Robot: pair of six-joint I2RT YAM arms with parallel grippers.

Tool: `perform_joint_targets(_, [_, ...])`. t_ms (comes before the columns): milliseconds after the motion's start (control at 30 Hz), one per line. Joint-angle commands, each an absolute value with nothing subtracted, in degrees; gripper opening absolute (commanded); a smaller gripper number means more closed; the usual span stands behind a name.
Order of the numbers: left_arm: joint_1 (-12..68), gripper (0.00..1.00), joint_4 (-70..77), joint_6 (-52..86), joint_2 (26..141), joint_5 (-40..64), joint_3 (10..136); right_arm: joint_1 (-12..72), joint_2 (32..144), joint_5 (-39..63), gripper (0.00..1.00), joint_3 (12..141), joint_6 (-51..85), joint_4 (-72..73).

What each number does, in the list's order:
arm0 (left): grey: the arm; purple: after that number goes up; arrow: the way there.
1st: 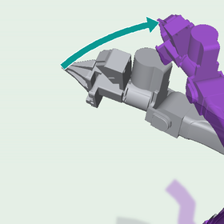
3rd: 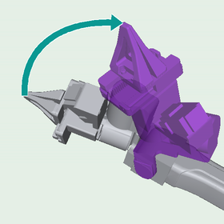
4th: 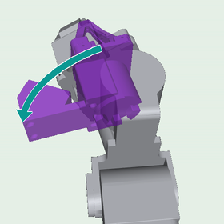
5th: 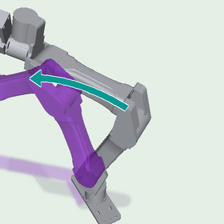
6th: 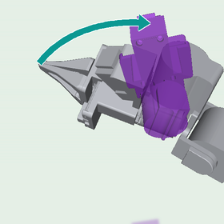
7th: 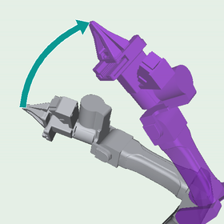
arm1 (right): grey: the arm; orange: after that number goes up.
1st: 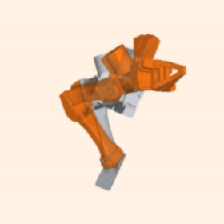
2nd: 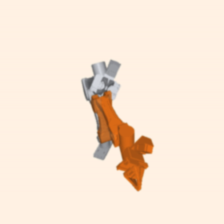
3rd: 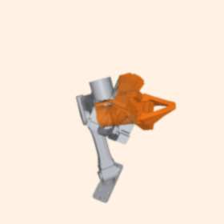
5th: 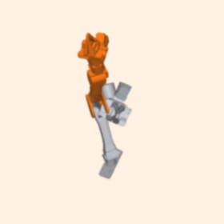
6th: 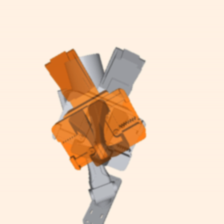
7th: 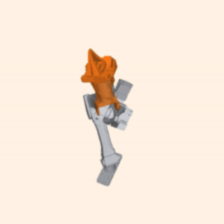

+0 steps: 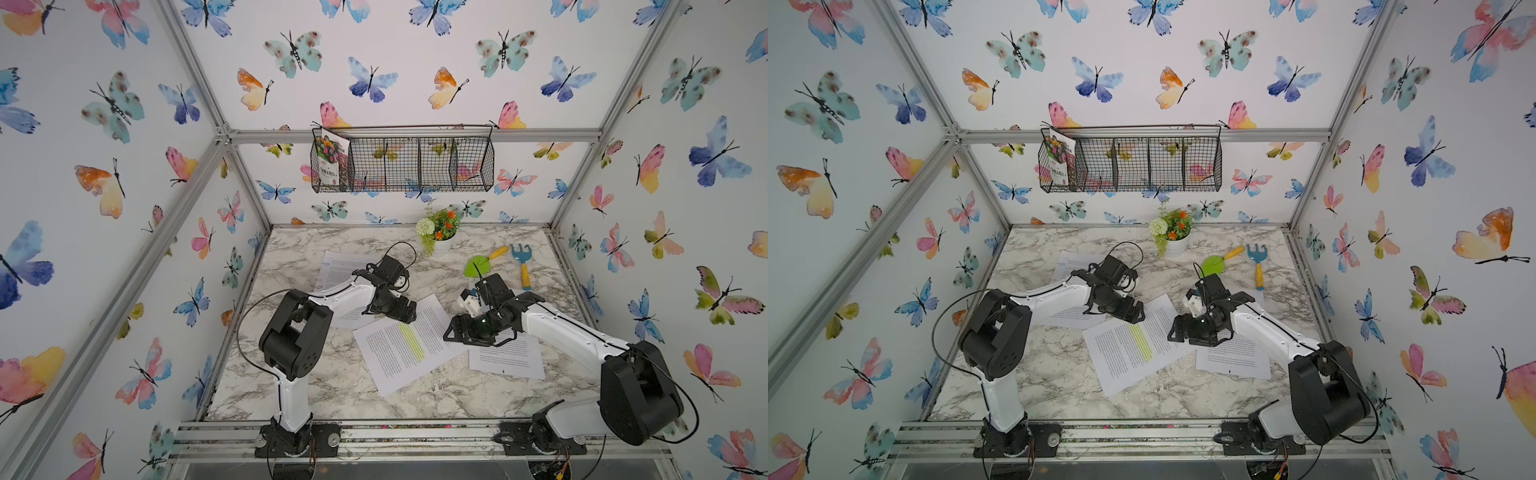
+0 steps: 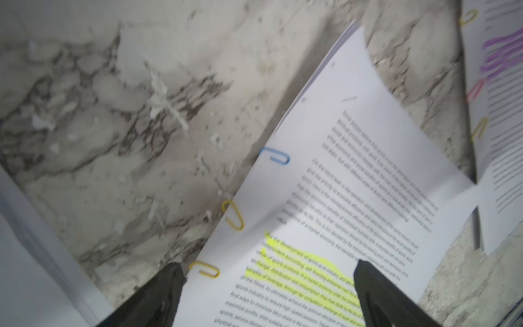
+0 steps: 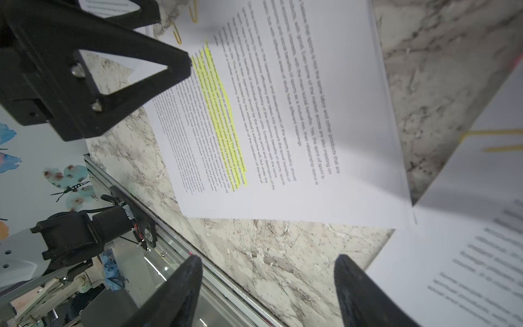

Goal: Unclip the paperclips from the documents
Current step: Adjust the document at the center of the board.

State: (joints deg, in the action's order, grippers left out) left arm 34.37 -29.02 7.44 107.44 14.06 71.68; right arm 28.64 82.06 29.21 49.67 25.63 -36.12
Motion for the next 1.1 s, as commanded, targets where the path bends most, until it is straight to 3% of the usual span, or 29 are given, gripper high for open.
perform_joint_targets(0, [34.6,0.95,-29.8,8.9,105.6,12.0,69.7,30.5,84.9,31.5,0.81,47.6,25.7,-37.4])
perform_joint_targets(467, [33.7,0.97,-28.6,14.5,105.8,10.3,67.5,32.1,100.6,34.2,0.92,51.2,29.2,-27.8])
perform_joint_targets(1067, [27.8,0.95,-36.6,21.9,97.1,8.3,62.2,31.6,115.2,27.2,0.96,72.7,19.7,-36.3])
